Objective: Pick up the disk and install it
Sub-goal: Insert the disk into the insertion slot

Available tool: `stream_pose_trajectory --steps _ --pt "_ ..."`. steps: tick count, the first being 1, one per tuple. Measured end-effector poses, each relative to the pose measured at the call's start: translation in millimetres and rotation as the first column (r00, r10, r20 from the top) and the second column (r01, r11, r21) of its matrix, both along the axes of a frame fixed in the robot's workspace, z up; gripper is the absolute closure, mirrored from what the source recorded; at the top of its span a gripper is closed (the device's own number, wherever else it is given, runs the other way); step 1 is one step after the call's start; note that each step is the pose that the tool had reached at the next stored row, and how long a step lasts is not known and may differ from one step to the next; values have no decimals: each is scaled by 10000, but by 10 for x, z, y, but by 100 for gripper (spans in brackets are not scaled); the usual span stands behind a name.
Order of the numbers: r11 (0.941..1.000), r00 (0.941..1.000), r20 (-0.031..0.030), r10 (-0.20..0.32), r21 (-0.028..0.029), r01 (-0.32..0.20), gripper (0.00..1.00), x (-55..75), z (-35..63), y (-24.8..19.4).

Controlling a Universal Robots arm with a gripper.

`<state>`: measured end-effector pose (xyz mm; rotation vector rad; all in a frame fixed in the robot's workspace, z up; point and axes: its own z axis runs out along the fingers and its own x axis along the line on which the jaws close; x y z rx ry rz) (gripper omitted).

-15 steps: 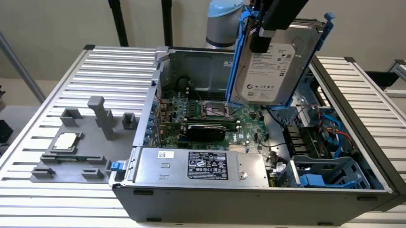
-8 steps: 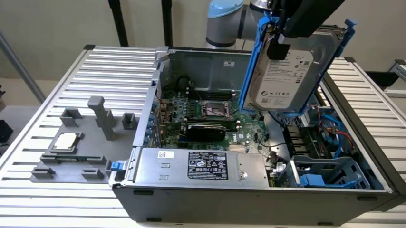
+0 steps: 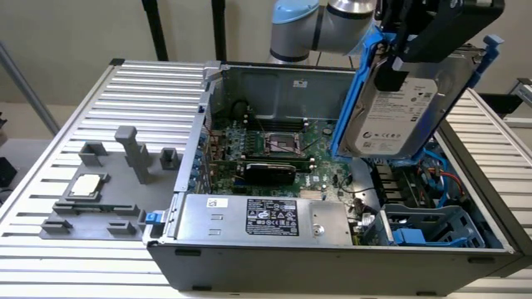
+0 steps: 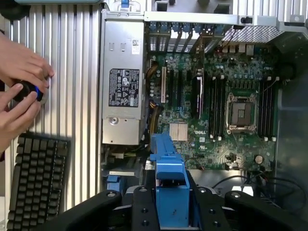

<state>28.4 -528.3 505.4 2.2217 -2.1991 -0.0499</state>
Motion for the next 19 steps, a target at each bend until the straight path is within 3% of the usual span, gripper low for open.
stream_pose_trajectory --steps 12,19 --pt "10000 10000 -11 0 7 0 100 338 -22 -253" --pt "10000 10000 -15 -1 9 1 100 619 -104 -330"
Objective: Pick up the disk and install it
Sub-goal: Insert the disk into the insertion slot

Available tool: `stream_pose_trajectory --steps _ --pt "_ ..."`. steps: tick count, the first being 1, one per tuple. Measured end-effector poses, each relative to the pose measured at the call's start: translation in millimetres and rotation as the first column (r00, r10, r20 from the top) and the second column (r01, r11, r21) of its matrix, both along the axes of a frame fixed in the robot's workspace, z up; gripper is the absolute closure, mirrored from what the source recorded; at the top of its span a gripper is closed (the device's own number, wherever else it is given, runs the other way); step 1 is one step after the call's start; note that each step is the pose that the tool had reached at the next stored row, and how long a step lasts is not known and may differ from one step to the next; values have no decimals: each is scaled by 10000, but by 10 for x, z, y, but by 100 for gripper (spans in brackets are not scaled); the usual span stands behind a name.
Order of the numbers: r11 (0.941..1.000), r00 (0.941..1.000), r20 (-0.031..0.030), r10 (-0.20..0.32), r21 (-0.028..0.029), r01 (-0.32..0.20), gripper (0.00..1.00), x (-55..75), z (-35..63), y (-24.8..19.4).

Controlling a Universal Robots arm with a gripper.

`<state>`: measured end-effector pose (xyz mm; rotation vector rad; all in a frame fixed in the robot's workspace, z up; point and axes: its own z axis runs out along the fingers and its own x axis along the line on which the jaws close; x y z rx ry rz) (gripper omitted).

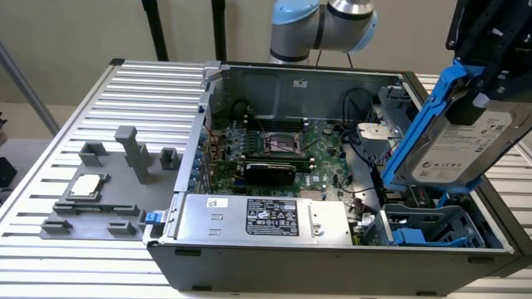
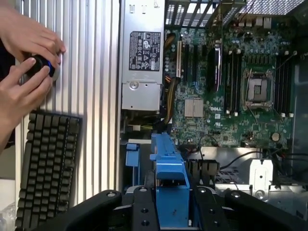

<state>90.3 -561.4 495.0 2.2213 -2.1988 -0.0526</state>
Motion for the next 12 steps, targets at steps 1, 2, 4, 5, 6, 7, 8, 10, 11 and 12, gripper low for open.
stream_pose_trajectory --steps 1,2,4,5,6,7,8,10,11,12 --pt "10000 10000 0 0 1 0 100 42 -15 -10" --pt "10000 10000 -1 1 0 -1 100 82 -29 -19" --pt "10000 10000 -1 0 0 0 100 161 -59 -39" --pt "10000 10000 -3 0 1 0 100 193 -74 -50" --pt "10000 10000 -4 2 5 -2 100 217 -90 -62" --pt "10000 10000 -5 1 14 -1 100 224 -99 -71" --pt "10000 10000 -5 1 14 -1 100 225 -100 -73" --pt "10000 10000 -7 -1 19 1 100 225 -100 -73" --pt "10000 10000 -7 0 21 0 100 225 -100 -73" --pt "10000 10000 -7 0 22 0 100 225 -100 -73"
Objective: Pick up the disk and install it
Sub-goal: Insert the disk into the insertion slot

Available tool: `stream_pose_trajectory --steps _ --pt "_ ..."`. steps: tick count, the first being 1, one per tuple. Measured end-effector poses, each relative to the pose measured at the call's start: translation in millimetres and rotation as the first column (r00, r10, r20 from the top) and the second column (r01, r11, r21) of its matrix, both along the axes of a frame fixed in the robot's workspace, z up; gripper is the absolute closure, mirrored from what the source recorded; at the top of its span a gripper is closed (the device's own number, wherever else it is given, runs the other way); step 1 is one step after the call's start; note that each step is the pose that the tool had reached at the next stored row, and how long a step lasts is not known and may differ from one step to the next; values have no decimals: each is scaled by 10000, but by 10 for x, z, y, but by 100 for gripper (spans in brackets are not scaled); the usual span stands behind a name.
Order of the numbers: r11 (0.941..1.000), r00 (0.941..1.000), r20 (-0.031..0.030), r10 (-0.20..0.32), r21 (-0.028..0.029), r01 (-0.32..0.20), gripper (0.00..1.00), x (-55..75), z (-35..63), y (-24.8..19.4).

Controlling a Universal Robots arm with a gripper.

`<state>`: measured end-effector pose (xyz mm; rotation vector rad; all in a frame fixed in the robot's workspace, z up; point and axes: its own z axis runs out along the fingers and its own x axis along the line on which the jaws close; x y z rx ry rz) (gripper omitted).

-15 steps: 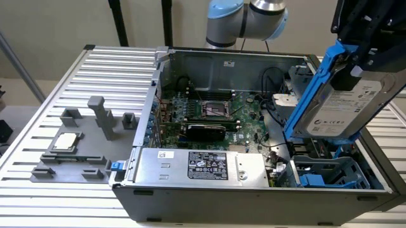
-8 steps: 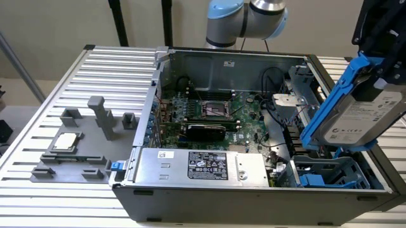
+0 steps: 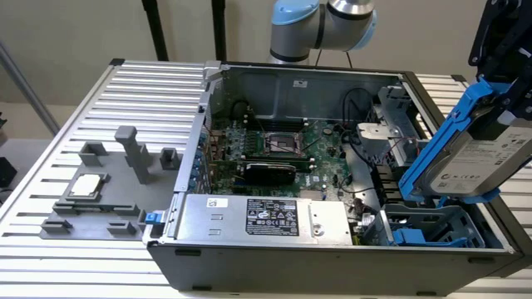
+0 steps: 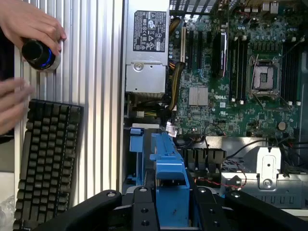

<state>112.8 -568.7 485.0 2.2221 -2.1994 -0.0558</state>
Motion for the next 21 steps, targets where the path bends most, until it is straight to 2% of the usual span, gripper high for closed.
stream_pose_trajectory --steps 18,21 --pt "10000 10000 0 0 0 0 100 0 0 0" --pt "10000 10000 0 0 -1 0 100 0 -27 -3"
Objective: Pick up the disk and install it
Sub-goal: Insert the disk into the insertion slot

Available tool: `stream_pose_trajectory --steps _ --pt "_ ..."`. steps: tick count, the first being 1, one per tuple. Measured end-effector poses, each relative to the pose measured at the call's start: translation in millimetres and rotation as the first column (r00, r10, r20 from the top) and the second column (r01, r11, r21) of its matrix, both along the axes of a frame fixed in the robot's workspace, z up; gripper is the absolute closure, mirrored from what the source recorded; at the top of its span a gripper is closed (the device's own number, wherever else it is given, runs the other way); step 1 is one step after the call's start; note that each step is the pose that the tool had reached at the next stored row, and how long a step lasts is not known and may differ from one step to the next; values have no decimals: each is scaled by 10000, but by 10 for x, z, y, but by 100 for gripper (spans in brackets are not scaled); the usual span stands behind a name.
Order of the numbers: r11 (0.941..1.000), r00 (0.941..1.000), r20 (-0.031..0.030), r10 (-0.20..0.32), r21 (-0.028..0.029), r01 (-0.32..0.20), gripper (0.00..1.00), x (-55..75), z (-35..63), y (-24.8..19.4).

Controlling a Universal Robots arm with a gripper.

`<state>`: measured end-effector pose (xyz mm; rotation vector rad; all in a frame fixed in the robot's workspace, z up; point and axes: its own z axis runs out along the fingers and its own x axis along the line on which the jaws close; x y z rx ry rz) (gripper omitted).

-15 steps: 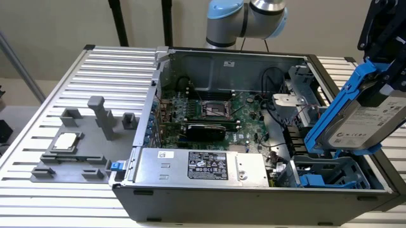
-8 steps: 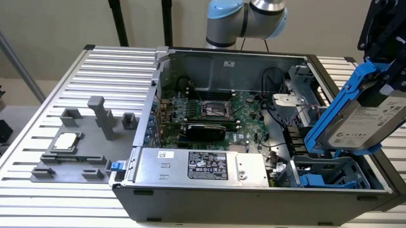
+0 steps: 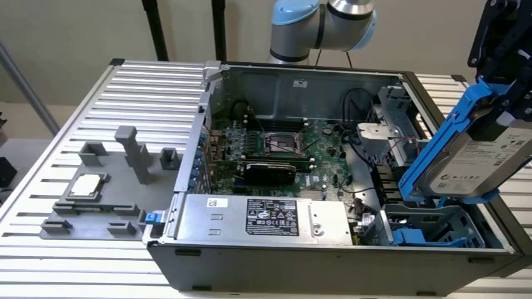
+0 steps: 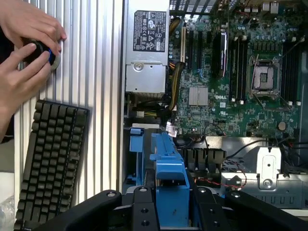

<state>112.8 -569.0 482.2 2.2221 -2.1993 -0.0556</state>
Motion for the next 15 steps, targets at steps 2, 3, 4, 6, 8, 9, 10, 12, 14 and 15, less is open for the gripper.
stream_pose_trajectory --steps 2,3,4,6,8,9,10,12,14,15 --pt "10000 10000 0 0 2 0 100 0 -38 -11" --pt "10000 10000 0 -1 1 1 100 0 -55 -18" --pt "10000 10000 0 -1 1 1 100 -1 -73 -28" --pt "10000 10000 0 0 4 0 100 0 -110 -46" --pt "10000 10000 0 0 12 0 100 0 -148 -67" --pt "10000 10000 1 0 14 0 100 0 -164 -80" --pt "10000 10000 1 0 16 0 100 0 -181 -94" --pt "10000 10000 0 -1 31 1 100 0 -220 -118" --pt "10000 10000 0 0 57 0 100 0 -251 -135" --pt "10000 10000 0 0 82 0 100 0 -265 -141"
